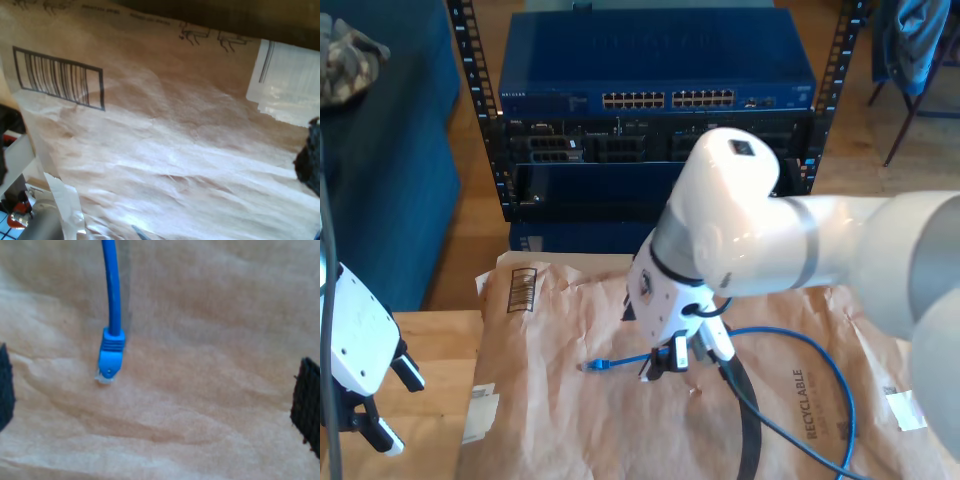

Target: Grab the cable and plug it in

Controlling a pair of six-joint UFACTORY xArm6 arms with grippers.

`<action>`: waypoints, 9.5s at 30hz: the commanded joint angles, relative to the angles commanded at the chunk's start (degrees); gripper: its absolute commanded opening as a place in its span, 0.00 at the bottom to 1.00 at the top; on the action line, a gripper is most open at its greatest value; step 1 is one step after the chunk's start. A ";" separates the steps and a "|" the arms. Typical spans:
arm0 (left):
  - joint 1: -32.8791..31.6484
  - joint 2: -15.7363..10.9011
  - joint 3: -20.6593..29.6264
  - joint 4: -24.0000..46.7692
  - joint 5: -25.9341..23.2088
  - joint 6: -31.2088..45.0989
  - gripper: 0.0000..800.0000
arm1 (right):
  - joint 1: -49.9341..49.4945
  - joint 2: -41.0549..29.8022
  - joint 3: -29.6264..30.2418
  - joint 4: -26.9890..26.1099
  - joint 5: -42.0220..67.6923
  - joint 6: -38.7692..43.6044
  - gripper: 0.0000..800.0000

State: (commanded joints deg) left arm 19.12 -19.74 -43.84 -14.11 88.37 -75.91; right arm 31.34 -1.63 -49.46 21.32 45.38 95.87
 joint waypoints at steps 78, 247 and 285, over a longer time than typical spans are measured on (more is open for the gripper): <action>0.26 -0.18 0.62 -0.53 0.00 0.09 1.00 | 4.92 8.35 4.84 -0.35 -22.59 6.86 0.08; -20.22 13.27 -36.31 -51.43 10.46 -12.75 0.11 | -34.64 -21.19 -14.42 38.42 38.07 -1.05 0.00; -9.67 24.53 -38.77 -62.86 28.48 -35.34 0.00 | -21.63 -33.23 -18.11 23.91 20.57 -14.15 1.00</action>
State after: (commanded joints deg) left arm 9.45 4.79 -82.60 -76.97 116.86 -111.25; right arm 9.71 -34.86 -67.57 45.23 65.96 81.71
